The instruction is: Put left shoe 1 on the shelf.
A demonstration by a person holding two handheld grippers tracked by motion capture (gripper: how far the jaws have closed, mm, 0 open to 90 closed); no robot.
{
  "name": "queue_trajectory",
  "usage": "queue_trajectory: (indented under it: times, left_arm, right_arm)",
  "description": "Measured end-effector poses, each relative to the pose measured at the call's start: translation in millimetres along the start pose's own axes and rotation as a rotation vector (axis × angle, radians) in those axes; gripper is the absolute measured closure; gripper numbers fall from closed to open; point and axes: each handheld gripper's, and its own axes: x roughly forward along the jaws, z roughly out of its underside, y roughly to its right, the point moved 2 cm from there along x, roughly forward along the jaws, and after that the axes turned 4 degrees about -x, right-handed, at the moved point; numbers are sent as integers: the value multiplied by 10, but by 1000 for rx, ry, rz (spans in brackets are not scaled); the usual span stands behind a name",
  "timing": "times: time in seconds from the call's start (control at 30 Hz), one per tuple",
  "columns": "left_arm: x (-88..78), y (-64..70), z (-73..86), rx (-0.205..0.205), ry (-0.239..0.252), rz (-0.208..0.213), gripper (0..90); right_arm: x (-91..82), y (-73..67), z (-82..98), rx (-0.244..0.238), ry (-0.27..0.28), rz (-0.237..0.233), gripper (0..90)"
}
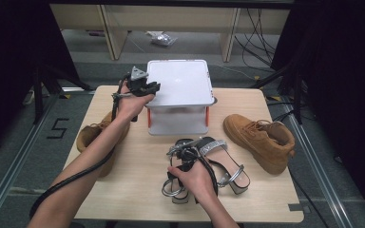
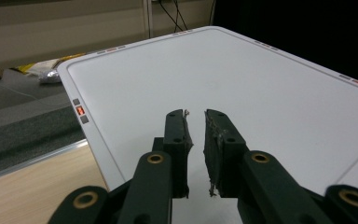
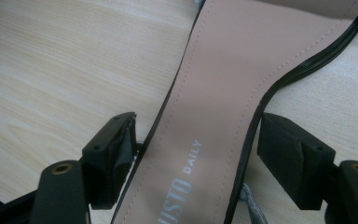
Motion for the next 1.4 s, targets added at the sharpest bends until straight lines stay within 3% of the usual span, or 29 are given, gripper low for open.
queue_trajectory:
  times: [0.03, 0.13, 0.17, 0.27, 0.3, 0.33, 0.37, 0.53, 0.63, 0.73, 0.77, 0.9, 1.0, 1.1, 1.17, 1.3, 1.33, 1.4]
  left_arm:
    - [6, -3, 16, -4, -7, -2, 786]
    - [13, -9, 40, -6, -17, -4, 798]
    - [17, -9, 48, -6, -18, -5, 803]
    - [29, -16, 71, -11, -28, -10, 810]
    - [33, -18, 79, -10, -33, -13, 814]
    - [35, -20, 85, -11, -38, -16, 816]
    - [38, -23, 92, -12, -44, -19, 819]
    - [56, -50, 128, -33, -59, -26, 848]
    - [44, -47, 123, -29, -70, -29, 862]
    - [39, -50, 123, -32, -72, -27, 866]
    - [29, -58, 127, -18, -80, -27, 867]
    - [30, -45, 128, -27, -73, -26, 867]
    - [24, -48, 127, -18, -82, -25, 866]
    - [21, -46, 126, -17, -83, -25, 866]
    - [20, -38, 127, -23, -79, -22, 865]
    - [16, -43, 126, -15, -86, -23, 865]
    - [16, -41, 126, -12, -88, -23, 865]
    - [20, -29, 127, -19, -81, -21, 862]
  right_arm:
    - [2, -10, 1, 30, -16, 7, 285]
    - [18, 1, -4, -7, 1, 5, 287]
    - [4, -19, -4, 22, -23, 19, 287]
    - [25, 2, -15, -6, -4, 9, 287]
    - [9, -26, -18, 49, -44, 3, 287]
    - [36, 13, -31, 5, -21, -2, 288]
    - [22, -1, -34, 36, -51, 4, 289]
    - [24, 40, -72, 25, -75, -36, 314]
    - [9, 34, -82, 69, -98, -62, 331]
    - [4, 86, -92, 4, -105, -63, 339]
    - [-6, 89, -92, 4, -108, -51, 349]
    - [-31, 104, -87, -3, -117, -40, 368]
    - [-68, 161, -90, -72, -135, -24, 389]
    - [-95, 150, -75, -71, -145, -1, 393]
    - [-95, 164, -79, -121, -137, 13, 390]
    - [-92, 147, -74, -139, -129, 26, 374]
    - [-90, 160, -81, -183, -115, 33, 369]
    - [-109, 141, -83, -171, -114, 40, 352]
